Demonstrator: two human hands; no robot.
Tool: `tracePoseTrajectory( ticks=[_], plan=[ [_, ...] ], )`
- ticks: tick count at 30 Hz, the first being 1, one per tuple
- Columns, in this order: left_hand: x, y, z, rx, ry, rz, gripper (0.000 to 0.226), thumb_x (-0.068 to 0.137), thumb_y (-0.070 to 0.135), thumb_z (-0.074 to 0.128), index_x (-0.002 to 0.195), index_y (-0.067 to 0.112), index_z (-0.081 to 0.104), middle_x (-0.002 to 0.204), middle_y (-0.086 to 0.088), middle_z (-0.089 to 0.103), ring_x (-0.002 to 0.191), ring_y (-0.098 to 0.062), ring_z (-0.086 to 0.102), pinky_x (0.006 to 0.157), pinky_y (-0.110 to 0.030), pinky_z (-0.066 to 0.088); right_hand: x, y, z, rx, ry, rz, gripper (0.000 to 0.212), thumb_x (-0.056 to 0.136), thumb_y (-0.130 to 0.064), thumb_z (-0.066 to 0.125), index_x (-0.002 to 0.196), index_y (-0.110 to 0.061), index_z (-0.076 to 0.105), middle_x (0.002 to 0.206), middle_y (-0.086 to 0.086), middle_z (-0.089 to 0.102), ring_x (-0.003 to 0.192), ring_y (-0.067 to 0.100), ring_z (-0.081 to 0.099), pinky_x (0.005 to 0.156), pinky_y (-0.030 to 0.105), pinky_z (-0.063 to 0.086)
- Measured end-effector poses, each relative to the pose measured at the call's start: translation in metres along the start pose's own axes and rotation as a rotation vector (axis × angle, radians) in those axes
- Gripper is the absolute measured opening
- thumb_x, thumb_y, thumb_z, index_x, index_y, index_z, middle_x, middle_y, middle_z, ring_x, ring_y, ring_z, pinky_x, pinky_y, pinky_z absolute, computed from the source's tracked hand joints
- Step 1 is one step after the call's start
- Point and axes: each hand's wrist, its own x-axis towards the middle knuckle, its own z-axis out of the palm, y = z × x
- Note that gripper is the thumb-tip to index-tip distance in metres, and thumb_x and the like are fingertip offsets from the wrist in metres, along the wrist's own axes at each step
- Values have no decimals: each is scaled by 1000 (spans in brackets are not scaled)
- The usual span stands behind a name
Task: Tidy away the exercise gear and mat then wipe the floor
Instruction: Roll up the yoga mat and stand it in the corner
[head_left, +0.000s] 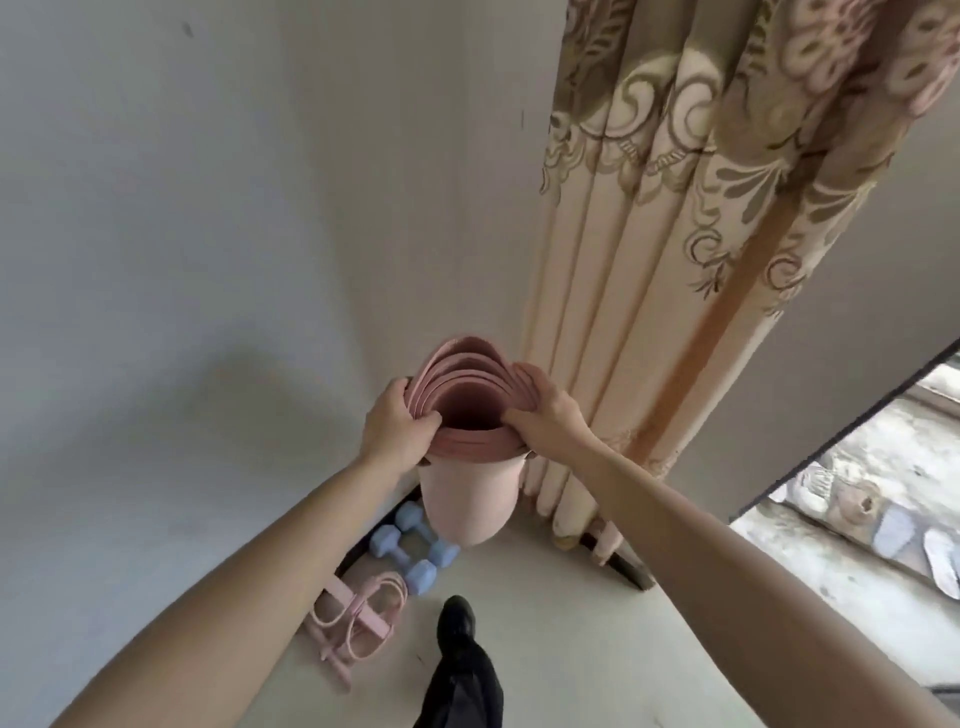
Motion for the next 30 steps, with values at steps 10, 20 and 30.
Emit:
tracePoseTrajectory(
  ticks=[10, 20, 30],
  plan=[
    [201, -80, 39, 77, -44, -194, 42, 77, 9, 67, 117, 12, 54, 98, 0, 63, 85, -18, 59, 62, -16, 39, 212, 36, 71, -38, -205, 229, 71, 71, -15, 74, 137, -18, 50, 118, 1, 63, 114, 25, 61, 89, 28, 47],
    [315, -218, 142, 137, -156, -463, 28, 85, 24, 50, 110, 34, 57, 95, 12, 68, 88, -8, 65, 71, -24, 50, 346, 184, 158, 35, -324, 293, 73, 73, -5, 69, 141, -26, 51, 120, -9, 68, 115, 13, 63, 97, 29, 49],
    [366, -294, 203, 108, -20, -456, 25, 96, 30, 54, 120, 28, 56, 102, 15, 64, 91, -6, 61, 77, -25, 48, 422, 274, 206, -8, -313, 199, 74, 82, -33, 66, 150, -28, 37, 140, -5, 58, 126, 13, 55, 106, 35, 46]
  ],
)
